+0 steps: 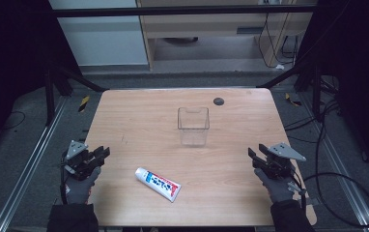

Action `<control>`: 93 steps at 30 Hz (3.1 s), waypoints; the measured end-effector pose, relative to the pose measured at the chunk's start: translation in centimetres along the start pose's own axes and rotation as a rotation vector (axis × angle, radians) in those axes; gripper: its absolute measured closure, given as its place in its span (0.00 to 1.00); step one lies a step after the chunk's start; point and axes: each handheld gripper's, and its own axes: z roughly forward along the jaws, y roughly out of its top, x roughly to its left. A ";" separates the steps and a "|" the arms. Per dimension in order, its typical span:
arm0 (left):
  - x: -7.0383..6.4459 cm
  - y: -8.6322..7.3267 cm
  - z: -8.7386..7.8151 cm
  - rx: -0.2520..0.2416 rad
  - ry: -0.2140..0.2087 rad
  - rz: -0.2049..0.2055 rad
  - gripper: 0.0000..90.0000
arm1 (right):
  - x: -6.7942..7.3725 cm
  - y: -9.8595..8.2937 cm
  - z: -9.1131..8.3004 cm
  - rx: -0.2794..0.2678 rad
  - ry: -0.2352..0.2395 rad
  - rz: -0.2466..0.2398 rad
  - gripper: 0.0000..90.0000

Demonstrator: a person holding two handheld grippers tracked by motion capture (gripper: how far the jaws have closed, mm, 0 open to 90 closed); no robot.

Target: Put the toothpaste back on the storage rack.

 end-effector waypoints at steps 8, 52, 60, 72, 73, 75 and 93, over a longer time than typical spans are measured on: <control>-1.3 0.3 0.0 0.023 -0.052 0.030 0.97 | -0.7 -0.8 -0.7 0.037 0.004 0.000 0.73; -9.5 -0.9 6.7 0.344 -0.299 0.288 1.00 | 0.8 -1.5 0.4 0.130 0.057 -0.061 0.67; -9.7 -1.0 6.8 0.362 -0.305 0.294 1.00 | 0.6 -1.6 0.4 0.133 0.047 -0.057 0.64; -9.6 -1.2 6.5 0.372 -0.309 0.295 1.00 | 0.0 -1.8 0.3 0.133 0.027 -0.054 0.59; -9.6 -1.2 6.4 0.372 -0.309 0.294 1.00 | 0.0 -1.8 0.3 0.133 0.027 -0.054 0.59; -9.5 -1.3 6.3 0.373 -0.308 0.293 1.00 | 0.0 -1.8 0.2 0.133 0.027 -0.049 0.59; -8.9 -2.0 4.8 0.386 -0.302 0.295 1.00 | -0.8 -2.1 0.1 0.143 0.001 -0.033 0.54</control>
